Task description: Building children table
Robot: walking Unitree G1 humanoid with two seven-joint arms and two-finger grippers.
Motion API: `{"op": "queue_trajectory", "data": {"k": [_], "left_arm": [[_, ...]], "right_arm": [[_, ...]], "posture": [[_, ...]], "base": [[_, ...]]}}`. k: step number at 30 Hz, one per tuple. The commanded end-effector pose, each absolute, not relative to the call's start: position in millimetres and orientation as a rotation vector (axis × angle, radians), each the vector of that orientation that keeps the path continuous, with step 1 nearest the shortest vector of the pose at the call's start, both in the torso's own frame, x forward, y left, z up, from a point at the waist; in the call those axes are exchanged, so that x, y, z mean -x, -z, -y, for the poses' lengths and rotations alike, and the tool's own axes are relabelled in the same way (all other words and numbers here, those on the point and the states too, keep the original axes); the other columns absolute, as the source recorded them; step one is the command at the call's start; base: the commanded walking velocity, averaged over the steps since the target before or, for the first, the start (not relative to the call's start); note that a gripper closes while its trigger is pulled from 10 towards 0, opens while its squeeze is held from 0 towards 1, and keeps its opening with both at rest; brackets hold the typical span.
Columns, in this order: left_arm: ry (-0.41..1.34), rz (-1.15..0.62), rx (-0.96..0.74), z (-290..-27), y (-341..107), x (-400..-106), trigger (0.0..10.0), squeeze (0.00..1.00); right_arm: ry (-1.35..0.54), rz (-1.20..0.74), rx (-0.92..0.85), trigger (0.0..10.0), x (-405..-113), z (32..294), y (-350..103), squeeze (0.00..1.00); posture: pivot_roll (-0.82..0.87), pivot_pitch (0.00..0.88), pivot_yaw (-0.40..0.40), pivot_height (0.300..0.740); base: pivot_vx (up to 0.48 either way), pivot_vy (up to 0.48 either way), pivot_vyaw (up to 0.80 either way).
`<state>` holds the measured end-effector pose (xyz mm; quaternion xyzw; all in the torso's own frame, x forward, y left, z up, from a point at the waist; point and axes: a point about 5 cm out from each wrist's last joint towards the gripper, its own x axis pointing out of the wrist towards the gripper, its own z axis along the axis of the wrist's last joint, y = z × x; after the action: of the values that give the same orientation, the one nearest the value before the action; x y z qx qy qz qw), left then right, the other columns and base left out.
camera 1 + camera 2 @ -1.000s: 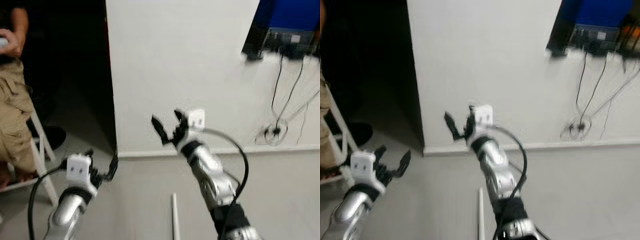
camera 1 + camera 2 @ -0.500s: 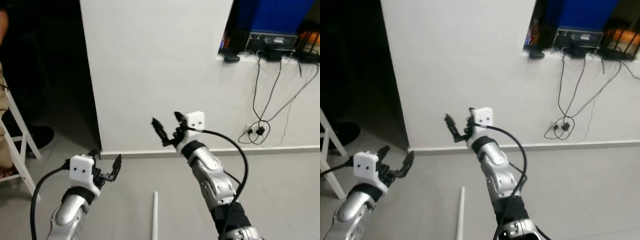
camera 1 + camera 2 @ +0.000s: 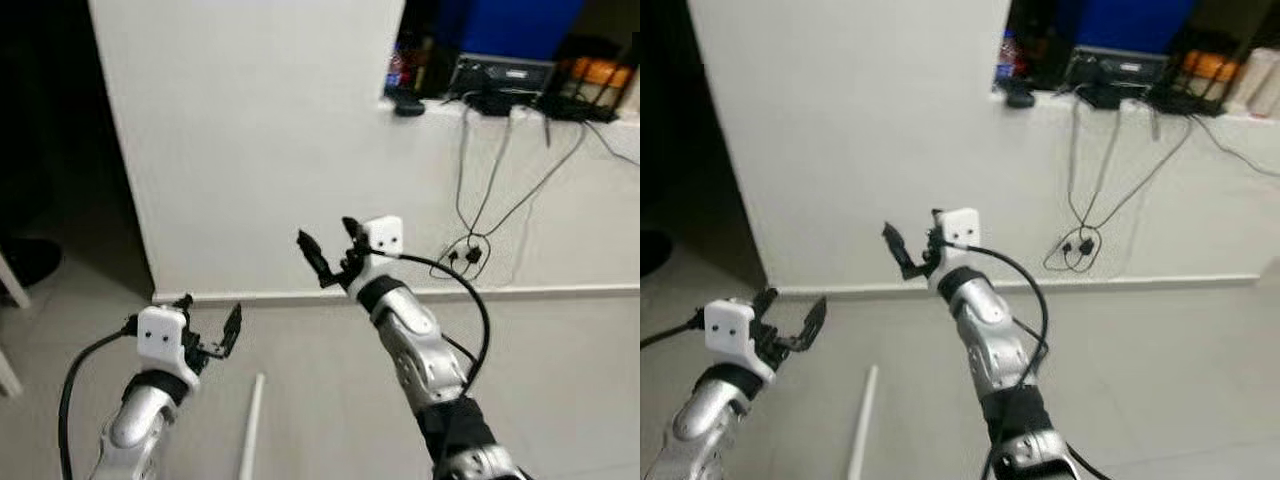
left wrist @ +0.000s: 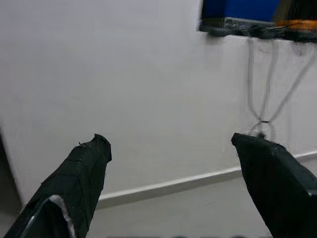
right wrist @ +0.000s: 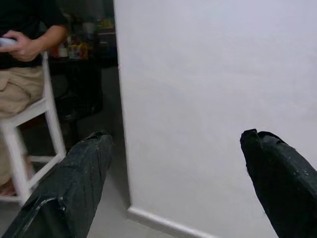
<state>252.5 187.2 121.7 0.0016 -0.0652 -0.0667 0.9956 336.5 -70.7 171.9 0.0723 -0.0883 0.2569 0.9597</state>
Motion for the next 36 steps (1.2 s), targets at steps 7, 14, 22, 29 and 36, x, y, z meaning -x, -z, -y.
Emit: {"op": "queue_trajectory", "data": {"k": [7, 14, 22, 29, 36], "left_arm": [[0.119, 0.159, 0.007, -190.6, -125.9, -252.9, 10.0, 0.00], [0.113, 0.167, 0.009, -192.2, -127.1, -253.4, 10.0, 0.00], [0.120, 0.168, 0.010, -191.3, -127.2, -253.5, 10.0, 0.00], [0.127, 0.170, 0.006, -190.9, -127.7, -253.9, 10.0, 0.00], [0.130, 0.159, 0.005, -190.4, -126.9, -254.3, 10.0, 0.00]], "right_arm": [[-0.530, 0.190, -0.147, 10.0, -336.1, 68.8, -174.3, 0.00], [-0.532, 0.189, -0.147, 10.0, -336.3, 68.4, -174.4, 0.00], [-0.532, 0.190, -0.148, 10.0, -336.4, 67.7, -174.5, 0.00], [-0.531, 0.189, -0.149, 10.0, -336.2, 67.9, -174.2, 0.00], [-0.529, 0.189, -0.147, 10.0, -336.0, 68.3, -173.7, 0.00]], "posture": [[0.08, 0.000, -0.107, 0.740], [0.08, 0.000, -0.109, 0.740], [0.08, 0.000, -0.107, 0.740], [0.08, 0.000, -0.106, 0.740], [0.08, 0.000, -0.104, 0.740]], "base": [[0.049, 0.000, 0.00], [0.442, 0.000, 0.00], [0.480, 0.000, 0.00], [0.480, 0.000, 0.00], [0.221, 0.000, 0.00]]}}
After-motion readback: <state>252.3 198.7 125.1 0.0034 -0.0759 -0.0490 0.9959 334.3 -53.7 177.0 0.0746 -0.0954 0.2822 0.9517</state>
